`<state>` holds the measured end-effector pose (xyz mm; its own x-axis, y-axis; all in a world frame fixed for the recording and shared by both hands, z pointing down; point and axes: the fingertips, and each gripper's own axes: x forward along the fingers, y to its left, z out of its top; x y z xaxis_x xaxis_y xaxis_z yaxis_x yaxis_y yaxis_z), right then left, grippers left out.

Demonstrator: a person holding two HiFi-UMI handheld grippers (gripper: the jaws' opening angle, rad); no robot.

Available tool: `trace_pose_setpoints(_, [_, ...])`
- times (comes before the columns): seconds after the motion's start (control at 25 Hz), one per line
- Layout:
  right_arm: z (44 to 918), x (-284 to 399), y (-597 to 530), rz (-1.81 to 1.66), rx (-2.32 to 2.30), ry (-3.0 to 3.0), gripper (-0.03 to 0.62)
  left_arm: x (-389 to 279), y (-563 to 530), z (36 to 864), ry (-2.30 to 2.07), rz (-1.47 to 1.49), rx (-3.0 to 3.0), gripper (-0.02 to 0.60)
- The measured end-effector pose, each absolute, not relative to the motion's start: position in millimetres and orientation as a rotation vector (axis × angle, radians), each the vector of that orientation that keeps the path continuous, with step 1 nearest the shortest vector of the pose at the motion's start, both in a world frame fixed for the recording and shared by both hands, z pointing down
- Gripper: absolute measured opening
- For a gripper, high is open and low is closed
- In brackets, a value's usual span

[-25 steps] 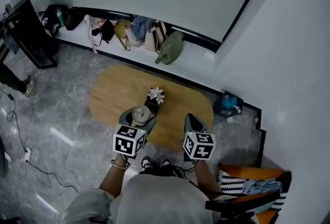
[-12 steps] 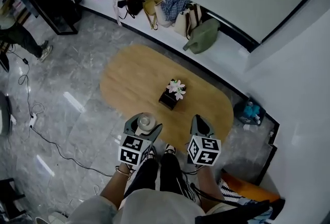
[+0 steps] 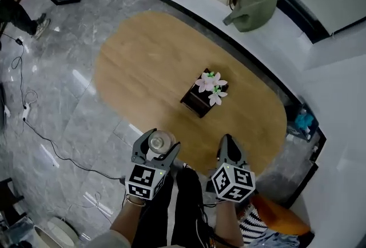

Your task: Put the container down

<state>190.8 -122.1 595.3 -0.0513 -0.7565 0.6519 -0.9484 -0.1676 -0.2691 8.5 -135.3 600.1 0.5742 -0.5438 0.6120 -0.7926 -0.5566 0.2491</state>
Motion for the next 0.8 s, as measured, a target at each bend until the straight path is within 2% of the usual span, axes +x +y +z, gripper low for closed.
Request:
trace_pose_setpoints(0.28, [652, 190, -122, 1.075, 1.903, -1.8, 0.023, 3, -134, 658, -1.068, 0.675, 2.251, 0.337])
trace_pose_setpoints(0.8, [675, 197, -147, 1.072, 1.872, -1.783, 0.023, -2, -184, 696, -0.946, 0.758, 2.24, 0.337])
